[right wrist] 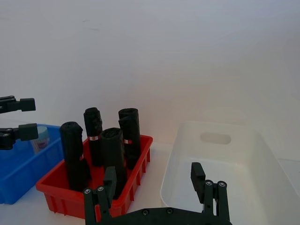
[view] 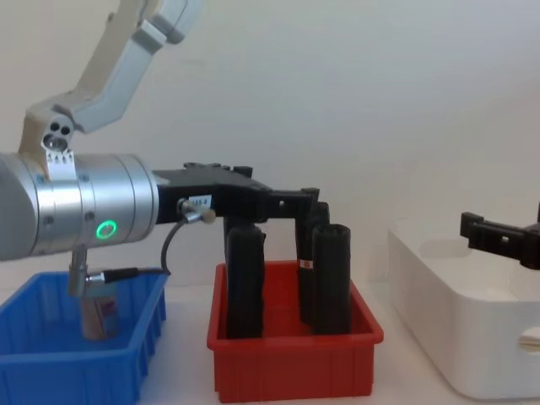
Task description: Pick the cotton swabs from the blue box and place them into the white box.
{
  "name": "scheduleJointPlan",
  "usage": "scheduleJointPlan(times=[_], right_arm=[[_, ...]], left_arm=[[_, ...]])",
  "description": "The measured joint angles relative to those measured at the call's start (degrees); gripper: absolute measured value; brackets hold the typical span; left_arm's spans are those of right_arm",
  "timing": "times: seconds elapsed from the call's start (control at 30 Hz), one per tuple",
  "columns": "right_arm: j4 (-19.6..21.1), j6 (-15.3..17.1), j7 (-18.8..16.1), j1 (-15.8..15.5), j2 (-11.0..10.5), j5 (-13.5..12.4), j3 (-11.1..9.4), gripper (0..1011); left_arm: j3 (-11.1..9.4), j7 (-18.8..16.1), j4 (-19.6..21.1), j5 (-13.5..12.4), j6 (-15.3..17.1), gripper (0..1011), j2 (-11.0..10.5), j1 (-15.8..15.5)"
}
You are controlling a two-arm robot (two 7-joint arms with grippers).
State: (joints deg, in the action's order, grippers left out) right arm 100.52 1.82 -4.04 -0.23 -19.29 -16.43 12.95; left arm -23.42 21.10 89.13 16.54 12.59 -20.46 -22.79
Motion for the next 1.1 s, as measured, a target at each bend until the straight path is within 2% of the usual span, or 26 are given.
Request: scheduleJointPlan(times=[0.73, 0.83, 1.1], right_arm=[[0.7, 0.1, 0.2, -0.6, 0.0, 0.0, 0.0, 1001], [0.7, 0.1, 0.2, -0.6, 0.0, 0.0, 0.0, 1002], [0.7, 0.1, 0.2, -0.6, 0.0, 0.0, 0.0, 1001]], left_arm=[[-2.2, -17.0, 3.4, -4.2, -9.8, 1004, -1.2, 7.7], [-2.4, -18.7, 3.8, -4.6, -10.7, 1004, -1.3, 8.4], [-2.6, -20.4, 4.1, -5.1, -11.8, 1004, -1.5, 9.2]])
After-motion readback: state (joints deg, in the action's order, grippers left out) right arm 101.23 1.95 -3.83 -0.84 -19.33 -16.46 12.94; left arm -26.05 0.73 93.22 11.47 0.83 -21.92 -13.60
